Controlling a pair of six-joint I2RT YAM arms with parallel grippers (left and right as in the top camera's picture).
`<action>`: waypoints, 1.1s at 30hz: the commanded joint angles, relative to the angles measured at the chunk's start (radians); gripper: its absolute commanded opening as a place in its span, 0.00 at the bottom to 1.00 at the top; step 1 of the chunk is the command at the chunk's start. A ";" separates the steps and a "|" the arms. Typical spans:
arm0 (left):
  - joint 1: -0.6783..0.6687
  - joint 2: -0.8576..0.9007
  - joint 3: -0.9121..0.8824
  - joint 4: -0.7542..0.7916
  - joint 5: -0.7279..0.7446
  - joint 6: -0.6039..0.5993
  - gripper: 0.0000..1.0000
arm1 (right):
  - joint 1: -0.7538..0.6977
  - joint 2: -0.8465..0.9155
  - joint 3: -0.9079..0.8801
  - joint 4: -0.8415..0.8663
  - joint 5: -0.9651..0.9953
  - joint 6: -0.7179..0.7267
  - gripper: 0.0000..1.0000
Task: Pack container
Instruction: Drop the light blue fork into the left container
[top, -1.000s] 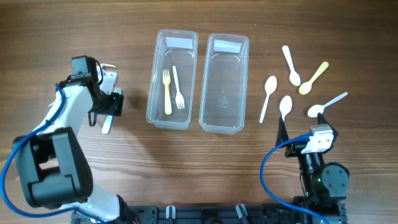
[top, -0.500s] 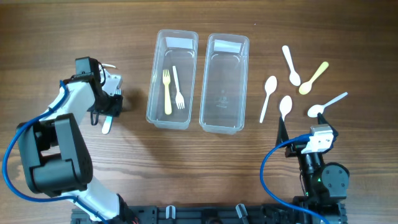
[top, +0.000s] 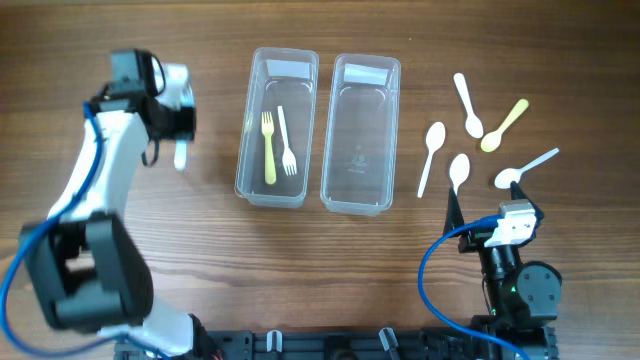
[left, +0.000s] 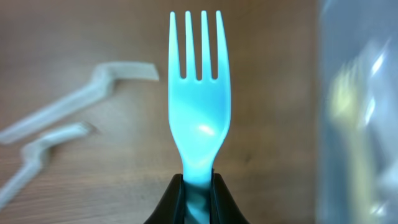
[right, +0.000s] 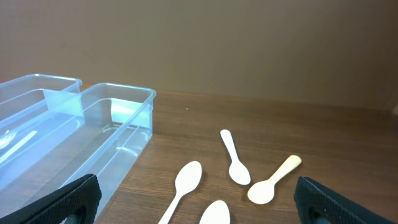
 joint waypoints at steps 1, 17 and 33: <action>-0.068 -0.167 0.061 -0.002 0.047 -0.222 0.04 | -0.003 -0.005 -0.004 0.003 -0.011 -0.006 1.00; -0.365 -0.010 0.059 -0.024 0.139 -0.404 0.17 | -0.003 -0.005 -0.004 0.003 -0.012 -0.006 1.00; -0.003 -0.311 0.061 -0.082 -0.038 -0.322 0.98 | -0.003 -0.005 -0.004 0.003 -0.012 -0.006 1.00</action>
